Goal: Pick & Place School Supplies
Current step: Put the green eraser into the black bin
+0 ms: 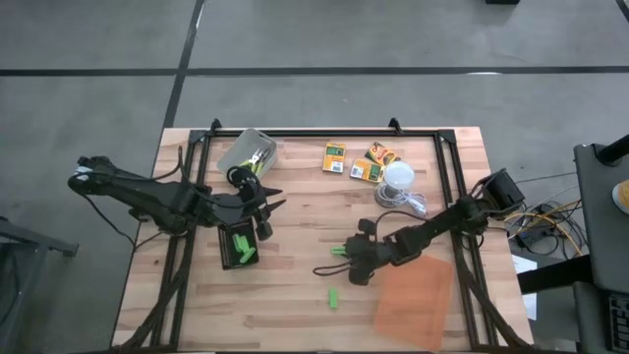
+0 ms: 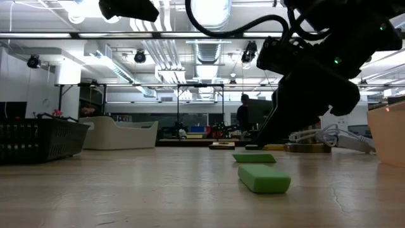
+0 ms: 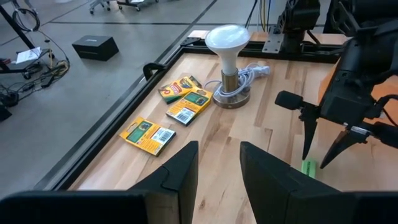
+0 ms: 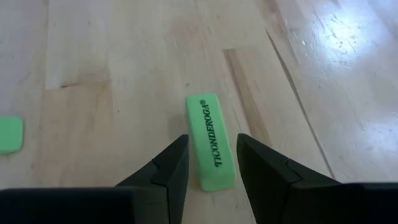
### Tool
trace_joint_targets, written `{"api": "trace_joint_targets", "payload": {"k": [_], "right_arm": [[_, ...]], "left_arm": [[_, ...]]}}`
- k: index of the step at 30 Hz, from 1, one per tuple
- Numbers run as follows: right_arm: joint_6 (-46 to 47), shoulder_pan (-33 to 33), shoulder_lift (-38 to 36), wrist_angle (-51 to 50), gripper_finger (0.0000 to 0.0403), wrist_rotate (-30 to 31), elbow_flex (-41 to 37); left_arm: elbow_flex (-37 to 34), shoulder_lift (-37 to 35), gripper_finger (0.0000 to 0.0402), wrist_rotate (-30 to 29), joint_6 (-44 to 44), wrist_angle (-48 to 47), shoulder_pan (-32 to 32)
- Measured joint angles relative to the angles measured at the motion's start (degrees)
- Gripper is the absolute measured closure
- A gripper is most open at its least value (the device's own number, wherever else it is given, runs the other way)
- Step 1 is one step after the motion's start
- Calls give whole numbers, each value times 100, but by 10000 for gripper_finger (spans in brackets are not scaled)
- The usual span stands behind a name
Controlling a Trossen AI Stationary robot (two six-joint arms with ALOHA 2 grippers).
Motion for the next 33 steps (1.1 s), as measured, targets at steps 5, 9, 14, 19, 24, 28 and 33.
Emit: {"api": "trace_joint_targets", "payload": {"k": [5, 9, 14, 19, 24, 28, 33], "right_arm": [[0, 0, 110, -7, 279, -17, -1], [7, -9, 197, 11, 284, -15, 38], [35, -10, 324, 8, 283, 2, 130], [202, -36, 464, 18, 284, -93, 222], [348, -51, 546, 34, 290, -202, 227], [348, -73, 528, 11, 291, -239, 226], [330, -101, 517, -11, 295, -277, 225]], "left_arm": [[0, 0, 278, -3, 5, -2, 0], [0, 0, 278, -5, 7, -4, 0], [0, 0, 278, -7, 9, -4, 0], [0, 0, 278, -7, -1, -4, 0], [0, 0, 278, -9, -6, -7, 0], [0, 0, 278, -9, -7, -7, 0], [0, 0, 278, -9, -8, -5, 0]]}}
